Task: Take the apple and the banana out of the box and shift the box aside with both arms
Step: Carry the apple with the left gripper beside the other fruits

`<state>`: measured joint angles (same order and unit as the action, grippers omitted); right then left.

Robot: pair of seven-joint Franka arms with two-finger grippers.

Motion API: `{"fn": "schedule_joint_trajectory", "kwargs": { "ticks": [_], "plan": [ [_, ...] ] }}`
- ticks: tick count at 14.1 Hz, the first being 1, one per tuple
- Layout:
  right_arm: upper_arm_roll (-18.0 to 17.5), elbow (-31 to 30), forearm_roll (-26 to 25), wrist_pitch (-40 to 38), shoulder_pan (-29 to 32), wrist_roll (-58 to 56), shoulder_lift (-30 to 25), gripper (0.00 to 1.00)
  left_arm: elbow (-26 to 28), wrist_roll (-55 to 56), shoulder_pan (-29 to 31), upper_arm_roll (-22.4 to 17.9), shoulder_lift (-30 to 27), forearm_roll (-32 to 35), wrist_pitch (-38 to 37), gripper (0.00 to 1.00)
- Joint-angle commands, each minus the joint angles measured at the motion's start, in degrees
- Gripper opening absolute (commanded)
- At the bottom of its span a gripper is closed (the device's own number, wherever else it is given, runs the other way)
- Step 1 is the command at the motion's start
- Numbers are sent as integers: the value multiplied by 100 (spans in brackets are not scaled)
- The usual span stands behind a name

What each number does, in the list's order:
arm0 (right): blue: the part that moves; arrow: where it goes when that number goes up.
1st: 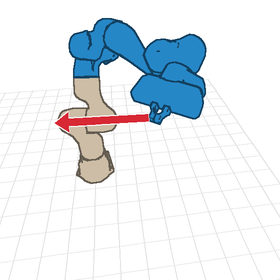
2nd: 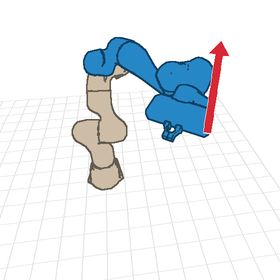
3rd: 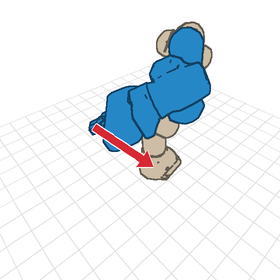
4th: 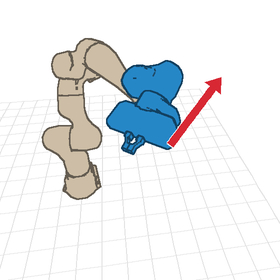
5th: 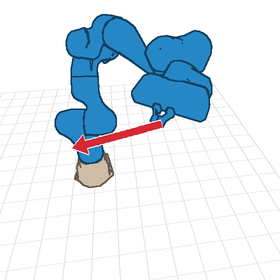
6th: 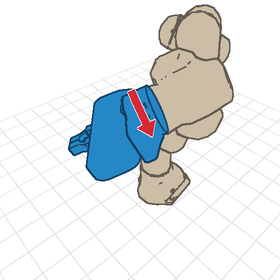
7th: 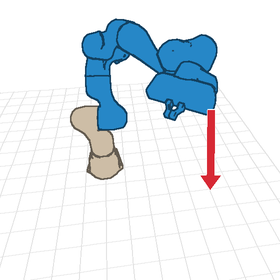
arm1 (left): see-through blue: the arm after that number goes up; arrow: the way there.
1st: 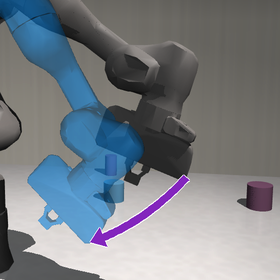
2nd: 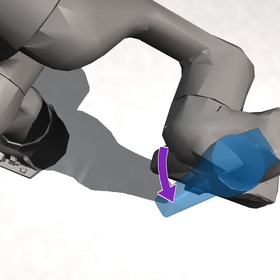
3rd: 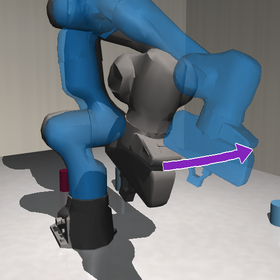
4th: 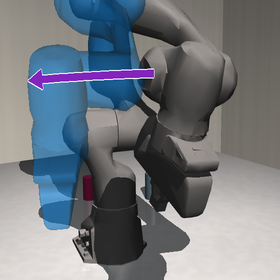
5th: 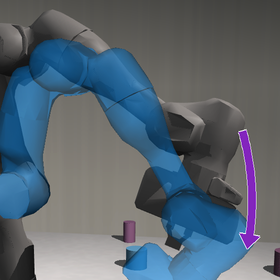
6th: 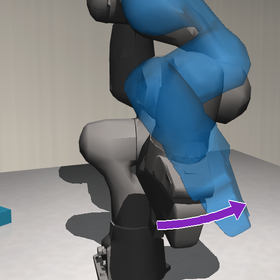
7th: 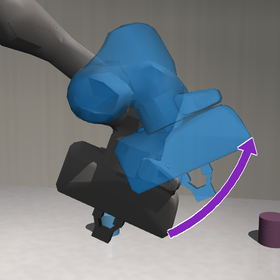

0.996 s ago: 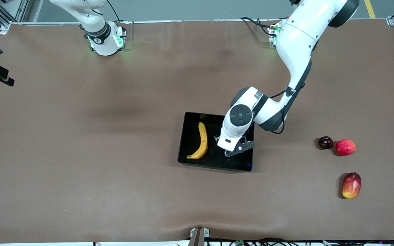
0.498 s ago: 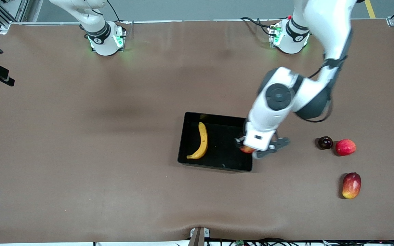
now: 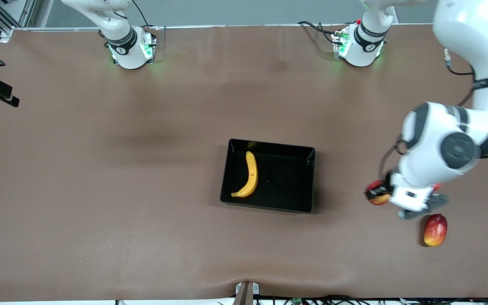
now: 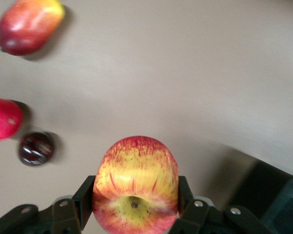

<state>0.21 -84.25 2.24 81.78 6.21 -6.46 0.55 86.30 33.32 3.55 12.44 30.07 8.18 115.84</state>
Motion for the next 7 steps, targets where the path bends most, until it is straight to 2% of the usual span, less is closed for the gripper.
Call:
{"fn": "schedule_joint_trajectory", "kwargs": {
  "ticks": [1,4,7],
  "plan": [
    [-21,102,-30,-65,3,31,41,100,-9,-273,320,74,331,236,280,0],
    [-21,102,-30,-65,11,31,41,100,-35,-370,681,74,718,868,412,0],
    [-21,102,-30,-65,11,40,50,100,-96,-800,857,48,1149,974,1026,0]
  ]
}}
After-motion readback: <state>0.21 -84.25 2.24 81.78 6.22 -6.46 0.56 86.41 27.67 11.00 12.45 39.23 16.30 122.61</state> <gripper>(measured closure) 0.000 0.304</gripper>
